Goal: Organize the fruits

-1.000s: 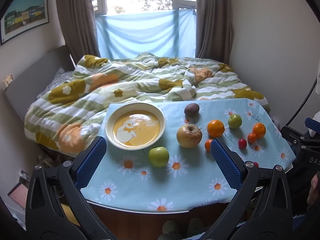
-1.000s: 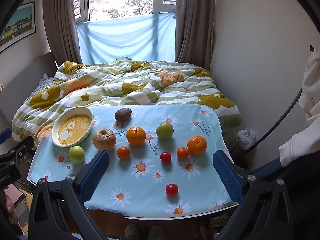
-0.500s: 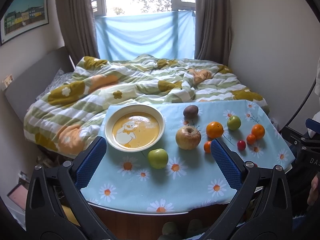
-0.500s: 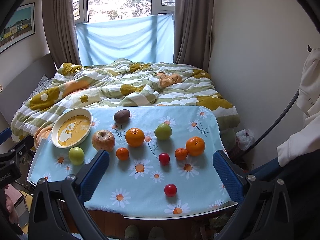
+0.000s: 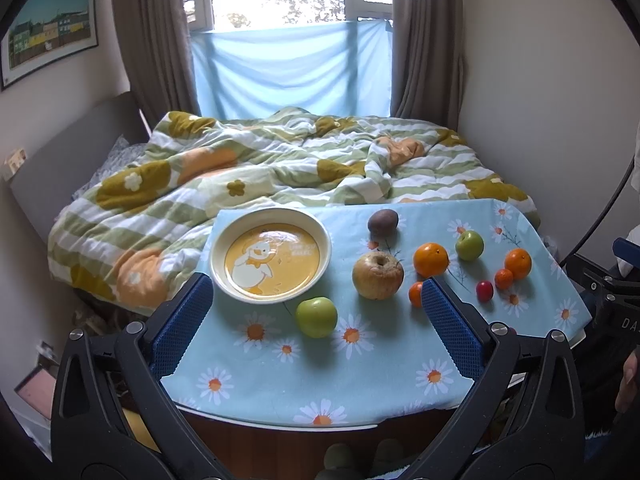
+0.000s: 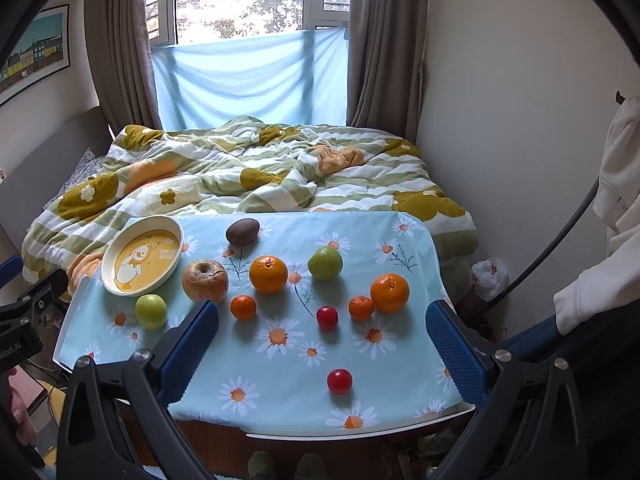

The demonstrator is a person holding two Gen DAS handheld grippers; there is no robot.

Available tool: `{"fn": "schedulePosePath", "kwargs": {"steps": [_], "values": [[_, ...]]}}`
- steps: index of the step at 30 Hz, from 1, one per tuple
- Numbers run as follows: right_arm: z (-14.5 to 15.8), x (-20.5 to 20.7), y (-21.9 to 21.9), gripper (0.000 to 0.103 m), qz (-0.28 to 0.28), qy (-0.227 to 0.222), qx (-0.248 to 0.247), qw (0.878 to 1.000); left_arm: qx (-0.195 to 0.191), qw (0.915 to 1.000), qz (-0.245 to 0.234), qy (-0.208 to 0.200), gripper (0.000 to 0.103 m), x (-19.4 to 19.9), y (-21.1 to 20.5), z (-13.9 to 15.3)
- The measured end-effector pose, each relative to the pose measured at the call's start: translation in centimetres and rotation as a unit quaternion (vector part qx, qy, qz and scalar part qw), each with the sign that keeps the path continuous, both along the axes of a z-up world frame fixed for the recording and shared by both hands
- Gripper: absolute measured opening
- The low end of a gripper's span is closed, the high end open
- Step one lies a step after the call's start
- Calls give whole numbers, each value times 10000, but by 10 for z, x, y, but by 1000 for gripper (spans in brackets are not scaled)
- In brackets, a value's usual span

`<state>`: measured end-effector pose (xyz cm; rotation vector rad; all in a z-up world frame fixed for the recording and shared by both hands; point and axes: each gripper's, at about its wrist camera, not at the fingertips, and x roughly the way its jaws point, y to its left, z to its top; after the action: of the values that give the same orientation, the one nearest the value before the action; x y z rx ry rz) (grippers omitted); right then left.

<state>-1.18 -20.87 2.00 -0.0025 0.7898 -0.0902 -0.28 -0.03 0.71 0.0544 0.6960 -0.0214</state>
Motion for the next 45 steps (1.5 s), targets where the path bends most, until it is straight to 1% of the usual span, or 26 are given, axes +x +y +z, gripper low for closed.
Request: {"fn": "schedulePosePath", "kwargs": {"steps": [28, 32, 37, 41, 45], "values": [[1, -1, -3, 103, -7, -4, 13, 10000, -48, 10000, 21, 36, 103, 2, 2, 0], [1, -1, -5, 103, -28, -15, 112, 9999, -64, 10000, 20, 55, 103, 2, 3, 0], [-6, -5, -3, 103, -44, 45, 198, 9998, -62, 9998, 21, 210, 103, 3, 13, -9], [-15, -5, -2, 103, -78, 159, 293, 9994, -209, 9991, -59, 374, 103, 7, 21, -18], [-22, -3, -1, 103, -169, 241, 355, 9989, -254, 9982, -157, 523, 103, 15, 27, -28]]}}
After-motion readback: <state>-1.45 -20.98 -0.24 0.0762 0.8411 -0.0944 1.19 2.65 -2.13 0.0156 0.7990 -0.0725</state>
